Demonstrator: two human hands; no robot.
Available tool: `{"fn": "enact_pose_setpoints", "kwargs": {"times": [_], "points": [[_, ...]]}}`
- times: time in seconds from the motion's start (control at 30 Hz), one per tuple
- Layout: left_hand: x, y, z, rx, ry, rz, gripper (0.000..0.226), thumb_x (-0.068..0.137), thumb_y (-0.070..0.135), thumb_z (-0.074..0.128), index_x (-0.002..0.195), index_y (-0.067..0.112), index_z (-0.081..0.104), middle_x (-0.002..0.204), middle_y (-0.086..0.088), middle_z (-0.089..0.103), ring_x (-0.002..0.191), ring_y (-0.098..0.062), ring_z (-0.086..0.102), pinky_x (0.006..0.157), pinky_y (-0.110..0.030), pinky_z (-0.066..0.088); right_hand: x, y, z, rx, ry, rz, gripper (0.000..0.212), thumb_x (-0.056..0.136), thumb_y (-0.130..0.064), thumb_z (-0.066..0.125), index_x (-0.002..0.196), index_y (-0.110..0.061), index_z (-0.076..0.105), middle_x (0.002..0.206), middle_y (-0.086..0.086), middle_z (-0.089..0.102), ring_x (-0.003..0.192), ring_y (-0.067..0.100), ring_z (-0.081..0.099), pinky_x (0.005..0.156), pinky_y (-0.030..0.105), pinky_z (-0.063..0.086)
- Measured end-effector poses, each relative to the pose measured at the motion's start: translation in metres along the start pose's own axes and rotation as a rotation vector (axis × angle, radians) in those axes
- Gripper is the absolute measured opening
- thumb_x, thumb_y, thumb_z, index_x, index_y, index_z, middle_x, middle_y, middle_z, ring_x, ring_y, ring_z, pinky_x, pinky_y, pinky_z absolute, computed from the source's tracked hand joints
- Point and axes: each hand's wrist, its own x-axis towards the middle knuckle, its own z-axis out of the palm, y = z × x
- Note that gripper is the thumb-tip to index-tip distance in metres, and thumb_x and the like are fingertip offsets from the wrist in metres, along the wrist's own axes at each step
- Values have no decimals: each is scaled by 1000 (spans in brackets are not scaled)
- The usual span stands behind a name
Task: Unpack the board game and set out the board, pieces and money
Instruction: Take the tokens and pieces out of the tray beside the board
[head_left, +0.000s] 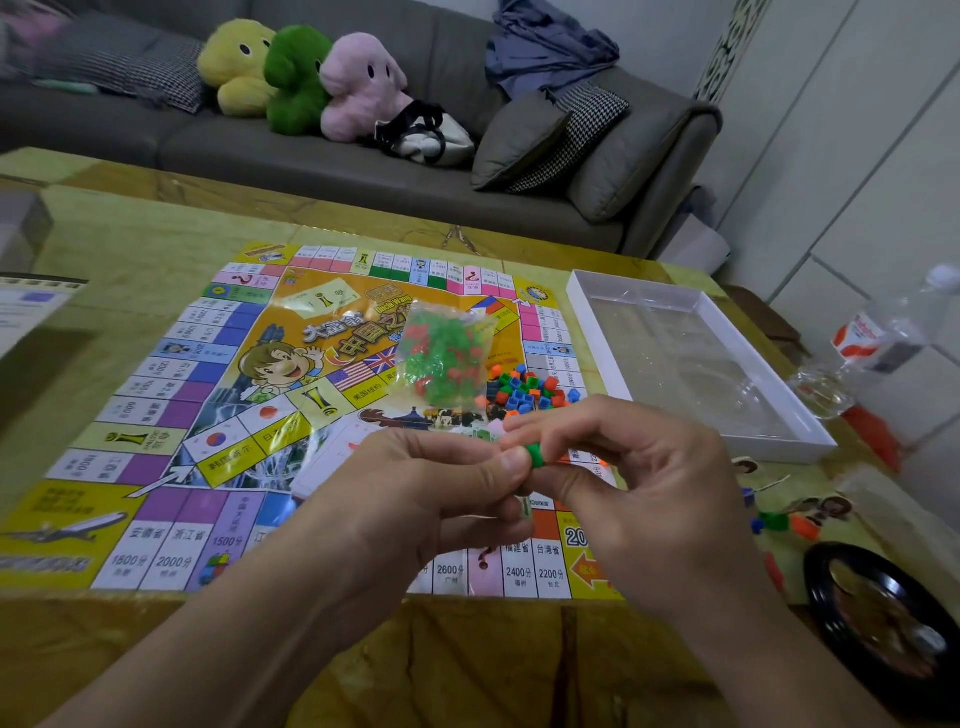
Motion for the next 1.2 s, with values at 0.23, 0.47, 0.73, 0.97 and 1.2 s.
{"fn": "enact_pose_setpoints", "kwargs": {"times": [0.23,0.47,0.73,0.97,1.2], "points": [[4,-4,9,-150,-13,18,20,76,15,75,84,-2,81,71,-13,66,63,-14,67,67,-24,62,-2,1,4,167,103,31,21,89,11,74,92,-7,64,99,6,79,102,23,77,88,36,63],[8,-4,-1,-207,104,34,19,87,2,67,100,-3,80,101,-27,75,86,-22,76,79,-28,63,3,4,-5,285,115,198,23,103,3,54,106,-10,73,91,11,76,86,27,76,72,34,63],[4,-2,-3,49,184,260,29,74,9,78,103,11,83,96,-16,80,90,-32,79,79,-29,64,3,7,3,240,109,261,11,92,0,74,95,-10,74,79,13,76,67,25,74,61,30,59],[4,-7,4,75,217,334,31,67,11,82,98,15,84,93,-13,81,88,-32,79,84,-38,63,1,8,8,349,232,270,13,83,-5,77,95,-7,74,82,15,78,72,29,77,65,31,62],[0,-12,9,202,296,401,29,71,7,85,98,18,83,89,-4,82,85,-23,80,82,-36,64,-1,10,12,366,226,299,12,87,5,74,95,-4,74,83,16,77,69,30,76,64,30,62]]}}
